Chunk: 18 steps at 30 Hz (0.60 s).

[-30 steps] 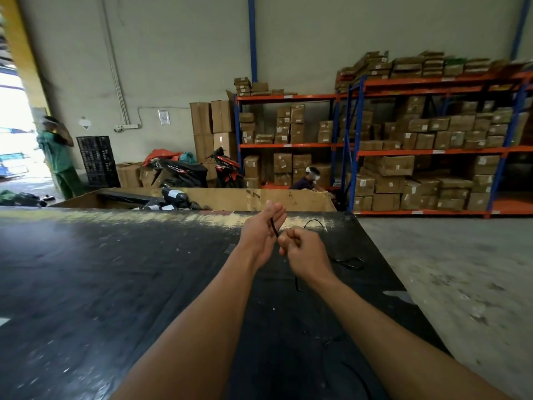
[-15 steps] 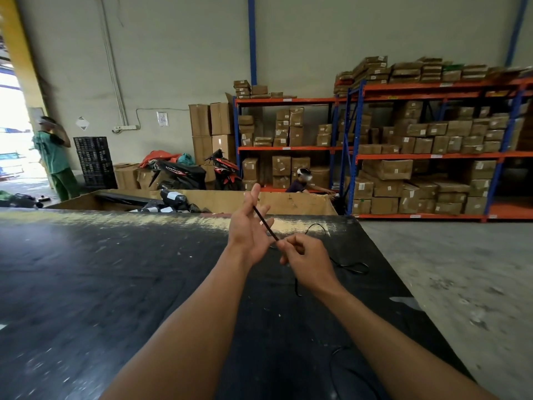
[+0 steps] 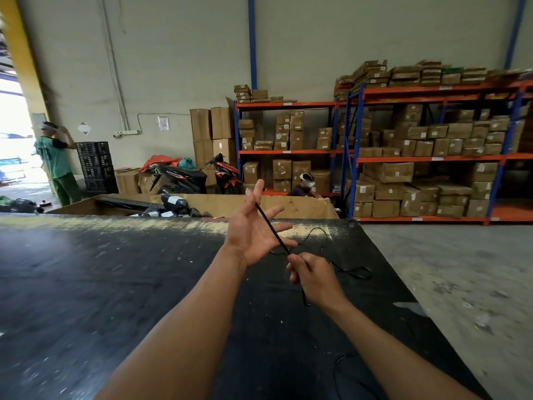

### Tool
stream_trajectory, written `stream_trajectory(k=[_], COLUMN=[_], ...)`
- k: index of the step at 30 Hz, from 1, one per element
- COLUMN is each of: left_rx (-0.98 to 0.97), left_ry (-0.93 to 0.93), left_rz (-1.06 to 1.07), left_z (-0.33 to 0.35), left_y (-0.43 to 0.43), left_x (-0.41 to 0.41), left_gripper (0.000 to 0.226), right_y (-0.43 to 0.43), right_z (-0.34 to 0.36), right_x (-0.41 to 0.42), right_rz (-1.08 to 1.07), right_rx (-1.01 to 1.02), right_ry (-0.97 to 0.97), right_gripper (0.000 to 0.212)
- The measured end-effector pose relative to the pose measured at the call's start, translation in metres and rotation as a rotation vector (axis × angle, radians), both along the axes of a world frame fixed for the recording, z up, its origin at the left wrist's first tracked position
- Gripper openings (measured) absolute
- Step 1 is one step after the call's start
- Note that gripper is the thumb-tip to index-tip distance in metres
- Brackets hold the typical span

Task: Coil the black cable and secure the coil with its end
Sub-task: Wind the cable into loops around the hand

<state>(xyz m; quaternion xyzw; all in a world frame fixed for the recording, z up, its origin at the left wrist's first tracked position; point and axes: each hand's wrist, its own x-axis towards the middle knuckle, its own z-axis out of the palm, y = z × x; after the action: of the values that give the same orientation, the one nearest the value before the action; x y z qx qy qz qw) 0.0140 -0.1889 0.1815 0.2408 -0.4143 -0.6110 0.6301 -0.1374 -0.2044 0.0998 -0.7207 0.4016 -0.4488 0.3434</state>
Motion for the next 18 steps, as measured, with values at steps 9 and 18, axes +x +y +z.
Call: stream_trajectory(k=[9,18], left_rx=[0.011,0.064], left_ry=[-0.011,-0.175], left_rz=[-0.126,-0.373], left_z=[-0.007,-0.022], left_y=[0.004,0.016], left_x=[0.007,0.022], left_gripper=[0.042,0.048], right_y=[-0.01,-0.048], right_z=[-0.017,-0.018], right_x=[-0.007,-0.038], right_rz=[0.059,-0.015], right_rx=[-0.029,0.056], right_ry=[0.221,0.596], right_gripper=[0.033,0.013])
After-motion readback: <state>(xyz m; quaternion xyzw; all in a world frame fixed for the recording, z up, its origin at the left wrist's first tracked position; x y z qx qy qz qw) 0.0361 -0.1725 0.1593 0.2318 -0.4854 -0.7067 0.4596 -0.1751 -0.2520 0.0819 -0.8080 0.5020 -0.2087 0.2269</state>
